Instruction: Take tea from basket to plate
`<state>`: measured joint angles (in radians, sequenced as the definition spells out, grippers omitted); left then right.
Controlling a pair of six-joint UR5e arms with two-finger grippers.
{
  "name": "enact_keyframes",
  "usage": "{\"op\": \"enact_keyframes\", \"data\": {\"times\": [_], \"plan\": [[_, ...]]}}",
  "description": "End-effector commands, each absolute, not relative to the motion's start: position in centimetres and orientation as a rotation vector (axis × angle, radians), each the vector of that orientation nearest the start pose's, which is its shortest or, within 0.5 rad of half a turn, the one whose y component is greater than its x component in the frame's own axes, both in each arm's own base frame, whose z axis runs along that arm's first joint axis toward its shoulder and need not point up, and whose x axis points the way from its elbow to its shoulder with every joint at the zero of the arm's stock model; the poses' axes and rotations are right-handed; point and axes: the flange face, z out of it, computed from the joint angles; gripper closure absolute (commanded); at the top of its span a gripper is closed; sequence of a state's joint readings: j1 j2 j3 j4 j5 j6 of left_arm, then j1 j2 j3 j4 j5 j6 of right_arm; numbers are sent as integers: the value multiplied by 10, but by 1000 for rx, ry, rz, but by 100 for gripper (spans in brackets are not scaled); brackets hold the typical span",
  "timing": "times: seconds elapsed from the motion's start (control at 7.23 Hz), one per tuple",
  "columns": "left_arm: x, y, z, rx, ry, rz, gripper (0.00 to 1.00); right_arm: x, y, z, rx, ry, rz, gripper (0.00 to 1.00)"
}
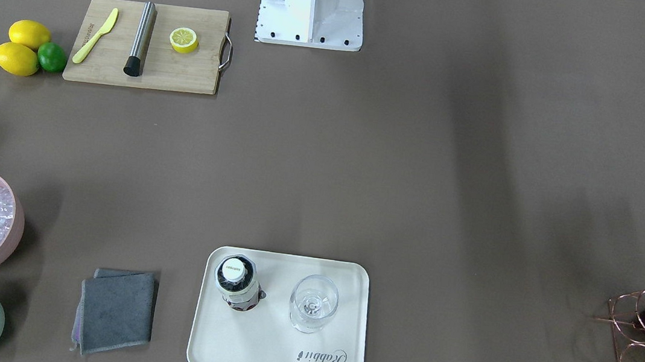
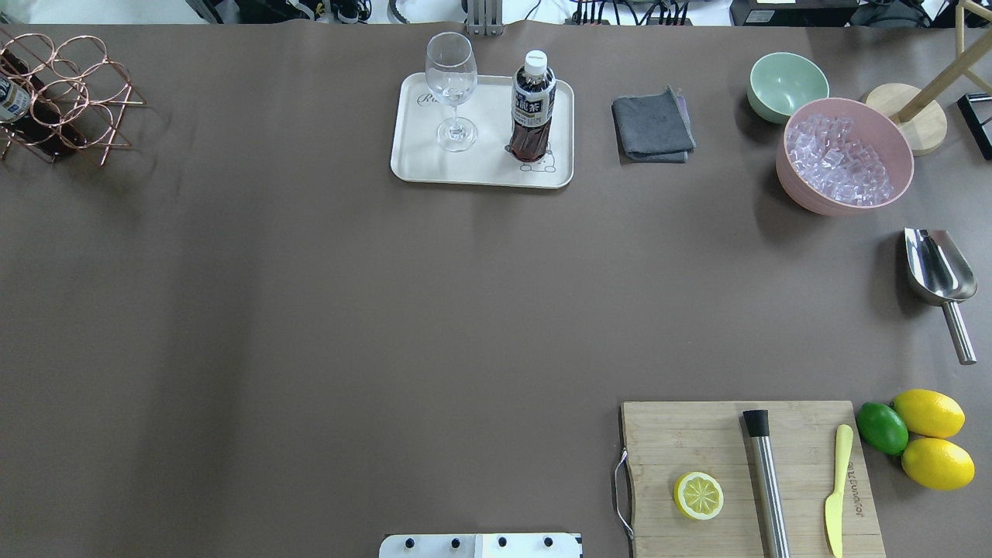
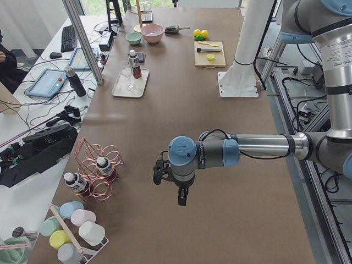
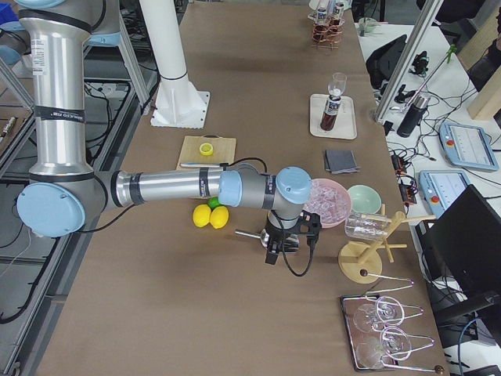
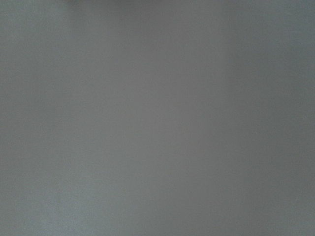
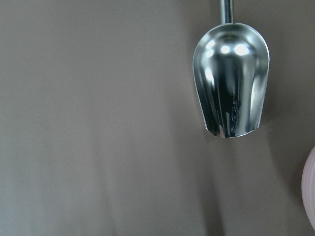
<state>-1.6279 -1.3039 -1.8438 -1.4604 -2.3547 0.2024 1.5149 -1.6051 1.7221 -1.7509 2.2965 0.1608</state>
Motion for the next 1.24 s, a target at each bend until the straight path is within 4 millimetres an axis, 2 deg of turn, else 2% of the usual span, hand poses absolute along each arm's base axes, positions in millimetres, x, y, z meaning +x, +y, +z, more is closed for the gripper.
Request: {"op": "enact_keyframes", "data": {"times": [0.0,1.11], "plan": [[-84,-368,651,3,790,96,2,40,-476,631,-100,-719,110,0],[-83,-370,658,-2,790,98,2,42,-475,632,-102,-719,114,0]]}}
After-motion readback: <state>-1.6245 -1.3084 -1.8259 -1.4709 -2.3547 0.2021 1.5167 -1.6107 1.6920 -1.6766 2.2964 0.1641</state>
